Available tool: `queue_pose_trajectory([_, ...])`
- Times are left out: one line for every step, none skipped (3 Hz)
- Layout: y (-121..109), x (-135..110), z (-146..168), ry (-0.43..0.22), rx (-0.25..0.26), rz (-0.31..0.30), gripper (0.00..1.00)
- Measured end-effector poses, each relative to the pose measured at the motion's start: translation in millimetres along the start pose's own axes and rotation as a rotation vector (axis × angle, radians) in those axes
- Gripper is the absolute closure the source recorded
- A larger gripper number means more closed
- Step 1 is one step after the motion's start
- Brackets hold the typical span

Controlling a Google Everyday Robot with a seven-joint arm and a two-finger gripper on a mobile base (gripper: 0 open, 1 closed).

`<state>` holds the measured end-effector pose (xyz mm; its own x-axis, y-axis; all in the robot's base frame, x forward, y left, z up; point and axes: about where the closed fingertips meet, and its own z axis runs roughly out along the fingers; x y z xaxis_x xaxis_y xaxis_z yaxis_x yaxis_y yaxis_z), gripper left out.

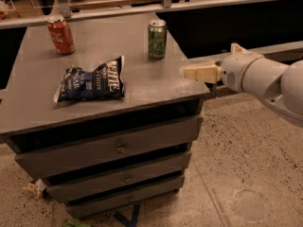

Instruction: Move green can near coke can

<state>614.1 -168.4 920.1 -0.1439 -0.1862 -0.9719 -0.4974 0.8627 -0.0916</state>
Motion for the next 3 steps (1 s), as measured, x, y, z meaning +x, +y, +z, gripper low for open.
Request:
queue_pose_trajectory([2.0,-7.9,31.6,-0.024,-0.031,0.015,0.00])
queue_pose_trajectory([10.0,-13.4,67.8,-0.036,-0.101,0.014,0.00])
queue_pose_trajectory([19.3,-16.4,94.3,-0.026,-0.191,0.010,0.00])
